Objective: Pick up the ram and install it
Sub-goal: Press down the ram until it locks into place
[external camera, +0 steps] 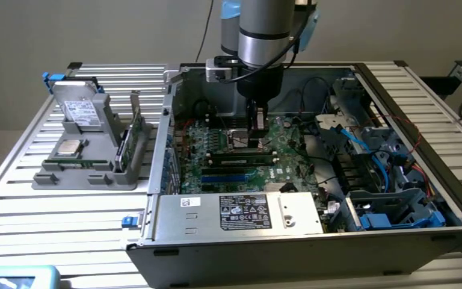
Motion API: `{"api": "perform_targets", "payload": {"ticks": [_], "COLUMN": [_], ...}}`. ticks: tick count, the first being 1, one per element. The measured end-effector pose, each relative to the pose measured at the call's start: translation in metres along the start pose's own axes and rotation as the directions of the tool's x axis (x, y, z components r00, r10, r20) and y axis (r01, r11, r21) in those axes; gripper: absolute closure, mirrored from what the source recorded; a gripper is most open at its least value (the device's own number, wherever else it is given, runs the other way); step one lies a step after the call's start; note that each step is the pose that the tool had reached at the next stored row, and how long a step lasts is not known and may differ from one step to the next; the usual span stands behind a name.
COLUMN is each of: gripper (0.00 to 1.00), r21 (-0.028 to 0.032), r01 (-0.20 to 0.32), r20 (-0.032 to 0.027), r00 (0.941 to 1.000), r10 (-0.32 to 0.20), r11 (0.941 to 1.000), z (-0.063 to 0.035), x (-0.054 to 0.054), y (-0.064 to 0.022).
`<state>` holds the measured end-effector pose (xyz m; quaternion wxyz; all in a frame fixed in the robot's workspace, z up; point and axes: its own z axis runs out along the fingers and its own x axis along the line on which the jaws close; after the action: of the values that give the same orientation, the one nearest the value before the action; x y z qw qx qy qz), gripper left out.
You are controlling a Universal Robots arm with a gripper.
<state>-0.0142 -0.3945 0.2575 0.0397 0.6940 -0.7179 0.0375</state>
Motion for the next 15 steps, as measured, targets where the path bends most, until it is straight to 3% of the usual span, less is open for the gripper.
{"api": "perform_targets", "payload": {"ticks": [9, 15], "gripper": [0.89, 0.89], "r21": [-0.0006, -0.0097], "r01": [-0.004, -0.087], "r20": [0.0014, 0.002], "r00": [1.0, 0.9962], "r10": [0.004, 0.087], "r11": [1.0, 0.9961], "z": [0.0, 0.0001], "x": [0.0, 0.0], "y": [0.0, 0.0]}}
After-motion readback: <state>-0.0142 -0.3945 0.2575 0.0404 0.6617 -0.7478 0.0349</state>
